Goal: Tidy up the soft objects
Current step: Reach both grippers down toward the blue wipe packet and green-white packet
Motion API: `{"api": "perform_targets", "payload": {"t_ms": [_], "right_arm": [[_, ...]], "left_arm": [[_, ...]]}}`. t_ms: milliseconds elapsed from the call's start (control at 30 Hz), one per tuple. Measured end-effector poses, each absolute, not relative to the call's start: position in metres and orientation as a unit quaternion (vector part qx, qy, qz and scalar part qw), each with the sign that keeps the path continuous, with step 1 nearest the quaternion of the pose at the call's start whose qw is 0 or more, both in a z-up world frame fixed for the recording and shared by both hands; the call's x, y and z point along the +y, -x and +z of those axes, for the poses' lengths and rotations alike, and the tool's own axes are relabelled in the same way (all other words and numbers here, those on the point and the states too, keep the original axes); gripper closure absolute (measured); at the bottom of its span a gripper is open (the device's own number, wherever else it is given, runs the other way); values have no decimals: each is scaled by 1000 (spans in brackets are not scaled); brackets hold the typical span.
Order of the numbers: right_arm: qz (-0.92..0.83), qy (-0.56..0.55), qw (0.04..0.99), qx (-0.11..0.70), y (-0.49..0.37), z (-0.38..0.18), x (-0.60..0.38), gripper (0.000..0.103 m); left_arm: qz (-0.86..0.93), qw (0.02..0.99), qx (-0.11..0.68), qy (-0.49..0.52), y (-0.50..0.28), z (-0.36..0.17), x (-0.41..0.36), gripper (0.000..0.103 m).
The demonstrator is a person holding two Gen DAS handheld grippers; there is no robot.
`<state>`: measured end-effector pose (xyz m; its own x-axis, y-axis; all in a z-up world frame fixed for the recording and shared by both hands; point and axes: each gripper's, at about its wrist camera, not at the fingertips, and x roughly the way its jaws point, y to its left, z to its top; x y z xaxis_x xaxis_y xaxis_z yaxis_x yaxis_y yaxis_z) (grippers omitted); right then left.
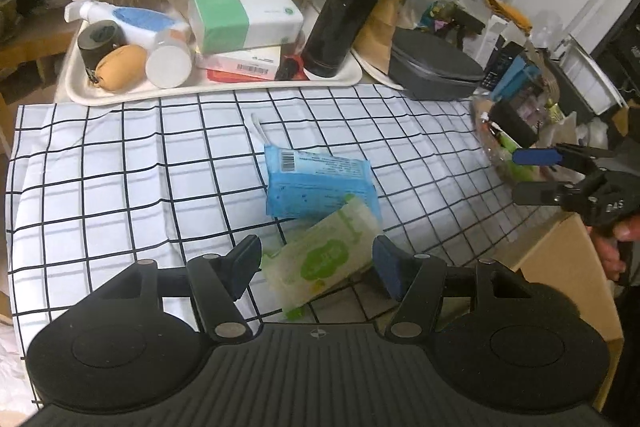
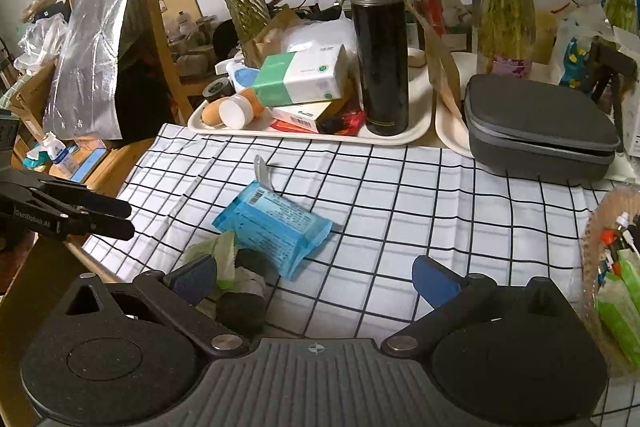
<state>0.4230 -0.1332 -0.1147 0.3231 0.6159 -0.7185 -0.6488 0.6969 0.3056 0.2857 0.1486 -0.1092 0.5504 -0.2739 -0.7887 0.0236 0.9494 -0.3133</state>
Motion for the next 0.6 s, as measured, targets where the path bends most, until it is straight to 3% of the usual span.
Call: {"api": "perform_targets", "payload": {"t_ms": [333,600], "right_arm": [[394,27,802,449,-445,-130,-125,0],[395,36,797,456,-462,-140,-118,0]], "left_arm": [[-107,864,466,160,-302,-112,164,42],[-170,858,472,110,-319,-127,170,42]]}}
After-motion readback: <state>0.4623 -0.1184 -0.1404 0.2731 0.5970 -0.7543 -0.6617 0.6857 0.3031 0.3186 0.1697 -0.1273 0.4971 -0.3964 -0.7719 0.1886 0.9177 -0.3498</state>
